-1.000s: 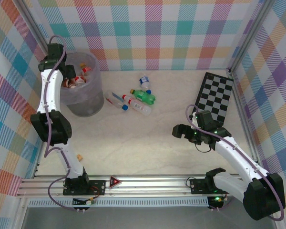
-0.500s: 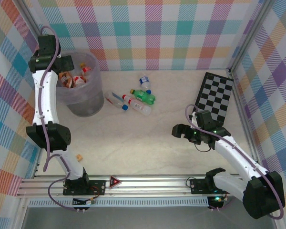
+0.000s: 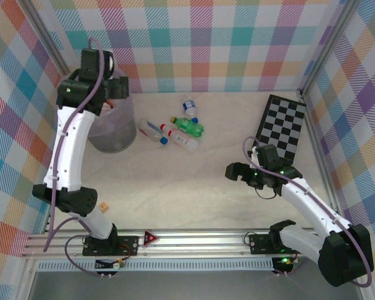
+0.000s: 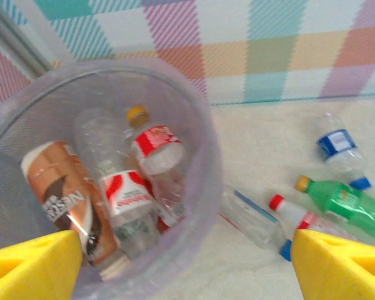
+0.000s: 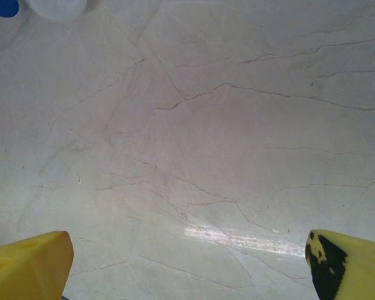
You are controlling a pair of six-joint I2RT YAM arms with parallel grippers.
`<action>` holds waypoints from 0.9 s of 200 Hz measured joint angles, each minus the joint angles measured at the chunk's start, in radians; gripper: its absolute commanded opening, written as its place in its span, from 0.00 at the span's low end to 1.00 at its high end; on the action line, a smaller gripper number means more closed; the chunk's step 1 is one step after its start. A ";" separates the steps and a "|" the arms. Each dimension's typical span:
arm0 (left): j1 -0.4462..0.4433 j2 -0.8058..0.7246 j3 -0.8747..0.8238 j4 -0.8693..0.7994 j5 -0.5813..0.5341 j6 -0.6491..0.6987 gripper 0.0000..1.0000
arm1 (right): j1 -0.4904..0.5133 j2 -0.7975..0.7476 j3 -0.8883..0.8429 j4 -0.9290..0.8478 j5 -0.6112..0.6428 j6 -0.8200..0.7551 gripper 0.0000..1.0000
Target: Put the plastic bottles in the bin
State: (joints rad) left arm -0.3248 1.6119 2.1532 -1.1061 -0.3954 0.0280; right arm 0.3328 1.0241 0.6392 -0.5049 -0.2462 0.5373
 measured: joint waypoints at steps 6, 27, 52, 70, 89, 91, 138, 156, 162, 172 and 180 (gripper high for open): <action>-0.028 -0.010 -0.008 -0.003 -0.014 -0.007 0.87 | 0.000 0.000 0.002 -0.003 0.001 0.000 0.95; -0.120 -0.028 -0.033 -0.013 -0.059 -0.039 0.88 | 0.000 0.000 0.005 -0.006 0.002 -0.003 0.95; -0.208 -0.031 -0.079 -0.016 -0.098 -0.090 0.90 | 0.000 -0.002 0.005 -0.010 0.002 -0.003 0.96; -0.253 -0.031 -0.142 -0.005 -0.109 -0.140 0.90 | 0.000 -0.012 0.005 -0.011 0.002 -0.003 0.95; -0.278 -0.031 -0.237 0.039 -0.100 -0.204 0.91 | 0.000 -0.034 0.005 -0.012 0.002 -0.003 0.96; -0.278 -0.031 -0.248 0.044 -0.099 -0.212 0.91 | 0.000 -0.036 0.004 -0.012 0.002 -0.003 0.96; -0.282 -0.008 -0.505 0.221 -0.102 -0.387 0.92 | 0.000 -0.058 0.005 -0.025 0.002 -0.008 0.96; -0.282 0.031 -0.551 0.287 -0.127 -0.450 0.92 | 0.000 -0.063 0.005 -0.038 0.002 -0.007 0.96; -0.282 0.048 -0.562 0.310 -0.134 -0.471 0.92 | 0.000 -0.065 0.005 -0.039 0.002 -0.007 0.96; -0.280 0.080 -0.573 0.344 -0.147 -0.507 0.93 | 0.000 -0.069 0.005 -0.039 0.002 -0.007 0.96; -0.275 0.109 -0.580 0.368 -0.153 -0.535 0.93 | 0.000 -0.071 0.005 -0.040 0.002 -0.007 0.96</action>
State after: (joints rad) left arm -0.6003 1.7214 1.5734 -0.7383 -0.5488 -0.5068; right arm 0.3328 0.9527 0.6437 -0.5453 -0.2440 0.5301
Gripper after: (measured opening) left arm 0.926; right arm 0.956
